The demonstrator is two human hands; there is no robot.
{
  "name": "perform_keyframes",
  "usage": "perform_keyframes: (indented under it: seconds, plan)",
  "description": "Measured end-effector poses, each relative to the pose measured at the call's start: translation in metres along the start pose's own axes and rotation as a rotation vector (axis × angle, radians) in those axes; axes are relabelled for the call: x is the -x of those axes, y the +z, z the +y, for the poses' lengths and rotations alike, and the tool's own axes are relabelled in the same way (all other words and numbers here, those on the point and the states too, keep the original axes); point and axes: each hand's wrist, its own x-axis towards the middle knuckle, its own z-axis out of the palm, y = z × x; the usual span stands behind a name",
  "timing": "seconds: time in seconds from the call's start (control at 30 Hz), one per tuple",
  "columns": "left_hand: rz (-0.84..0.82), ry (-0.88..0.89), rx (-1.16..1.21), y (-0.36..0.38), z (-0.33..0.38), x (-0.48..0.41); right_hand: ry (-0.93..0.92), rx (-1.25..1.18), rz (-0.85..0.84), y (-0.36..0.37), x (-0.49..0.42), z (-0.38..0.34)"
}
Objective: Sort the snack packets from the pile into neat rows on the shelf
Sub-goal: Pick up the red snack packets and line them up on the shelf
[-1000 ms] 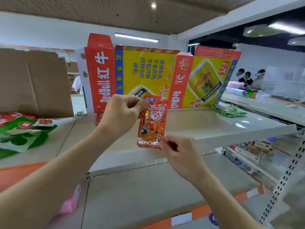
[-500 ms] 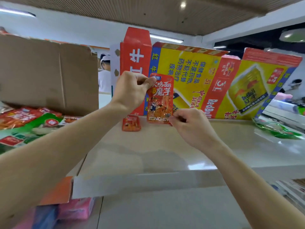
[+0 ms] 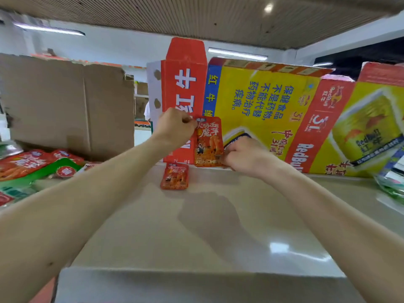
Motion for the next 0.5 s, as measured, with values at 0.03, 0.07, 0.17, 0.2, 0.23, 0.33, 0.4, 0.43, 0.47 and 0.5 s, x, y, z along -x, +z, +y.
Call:
perform_keyframes:
  seconds: [0.03,0.07,0.17,0.2,0.23,0.33,0.4,0.43,0.47,0.5]
  plan:
    - [-0.011,-0.008,-0.043,0.003,-0.005,-0.003,0.004,0.010,-0.027,0.002,-0.006,0.000]
    - [-0.024,-0.018,-0.076,0.007,-0.011,-0.007,-0.001,0.021,-0.053,0.004,-0.010,0.000]
    - [-0.068,-0.044,-0.152,0.019,-0.030,-0.017,-0.041,0.071,-0.121,0.016,-0.019,0.003]
    - [-0.085,-0.058,-0.176,0.024,-0.035,-0.018,-0.048,0.092,-0.138,0.020,-0.022,0.005]
    - [-0.105,-0.075,-0.196,0.029,-0.041,-0.020,-0.047,0.110,-0.153,0.025,-0.024,0.007]
    - [-0.148,-0.121,-0.236,0.042,-0.055,-0.020,-0.023,0.135,-0.216,0.035,-0.033,0.016]
    - [-0.163,-0.110,-0.270,0.049,-0.061,-0.018,-0.019,0.136,-0.257,0.042,-0.034,0.019]
    - [-0.176,-0.098,-0.287,0.051,-0.062,-0.017,-0.025,0.137,-0.275,0.046,-0.035,0.021]
    - [-0.195,-0.088,-0.303,0.053,-0.063,-0.015,-0.028,0.138,-0.289,0.051,-0.034,0.023]
    - [-0.218,-0.078,-0.318,0.055,-0.064,-0.013,-0.022,0.143,-0.303,0.056,-0.033,0.024]
